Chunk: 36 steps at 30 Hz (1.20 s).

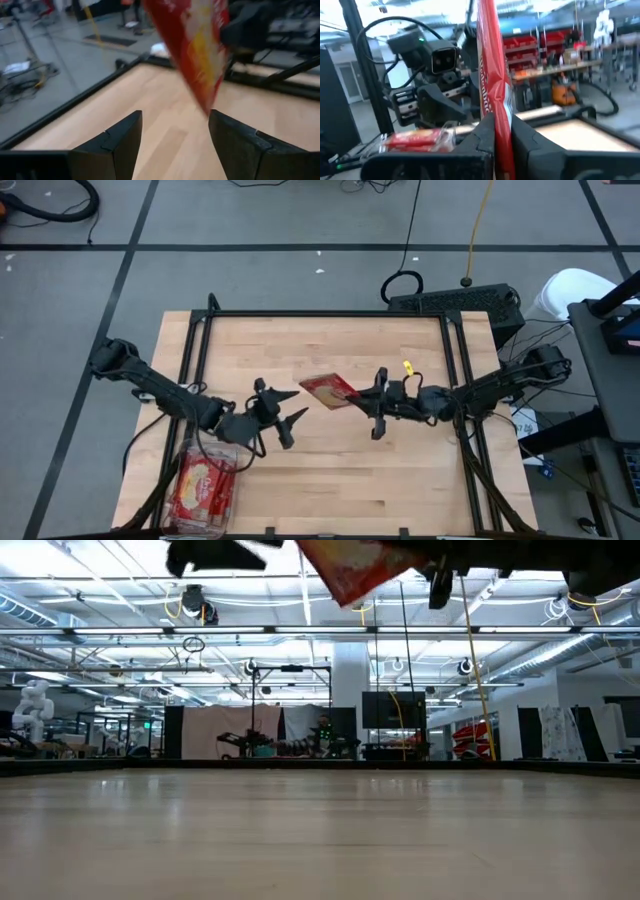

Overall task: Sort popcorn bags into baskets
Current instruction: Put the popcorn bag into the transparent bin

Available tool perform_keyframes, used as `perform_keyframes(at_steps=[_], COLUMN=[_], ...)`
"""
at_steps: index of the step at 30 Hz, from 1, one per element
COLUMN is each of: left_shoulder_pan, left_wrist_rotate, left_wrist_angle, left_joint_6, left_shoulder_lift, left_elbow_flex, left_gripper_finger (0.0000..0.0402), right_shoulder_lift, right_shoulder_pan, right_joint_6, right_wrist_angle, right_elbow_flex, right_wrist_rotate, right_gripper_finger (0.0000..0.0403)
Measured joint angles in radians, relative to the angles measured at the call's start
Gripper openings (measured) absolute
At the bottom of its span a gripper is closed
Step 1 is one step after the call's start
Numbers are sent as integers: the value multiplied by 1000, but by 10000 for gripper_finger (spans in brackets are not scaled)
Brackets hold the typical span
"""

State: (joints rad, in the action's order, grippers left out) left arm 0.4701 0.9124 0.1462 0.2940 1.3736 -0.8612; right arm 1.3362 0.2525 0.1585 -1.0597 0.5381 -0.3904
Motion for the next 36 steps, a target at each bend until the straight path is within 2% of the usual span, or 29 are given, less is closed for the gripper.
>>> perform_keyframes(at_steps=[8,14,18,26,30,36], left_shoulder_pan=[-82,-144,-163,-167,-186,-203], left_wrist_rotate=[-260,-495,-554,-558,-600,-650], left_wrist_angle=[339,467,478,511,513,504], left_joint_6=[-275,-338,-340,-368,-380,-394], left_shoulder_lift=[0,0,0,1,1,0], left_elbow_flex=[0,0,0,0,0,0], left_gripper_finger=[234,234,227,149,110,18], right_shoulder_lift=[42,140,189,193,194,193], right_shoulder_pan=[26,30,31,22,14,14], right_joint_6=[-107,-155,-206,-257,-249,-241], right_wrist_angle=[-189,-354,-491,-509,-509,-491], right_elbow_flex=[0,0,0,8,8,8], right_wrist_rotate=[56,79,81,82,82,73], right_gripper_finger=[13,13,13,13,13,20])
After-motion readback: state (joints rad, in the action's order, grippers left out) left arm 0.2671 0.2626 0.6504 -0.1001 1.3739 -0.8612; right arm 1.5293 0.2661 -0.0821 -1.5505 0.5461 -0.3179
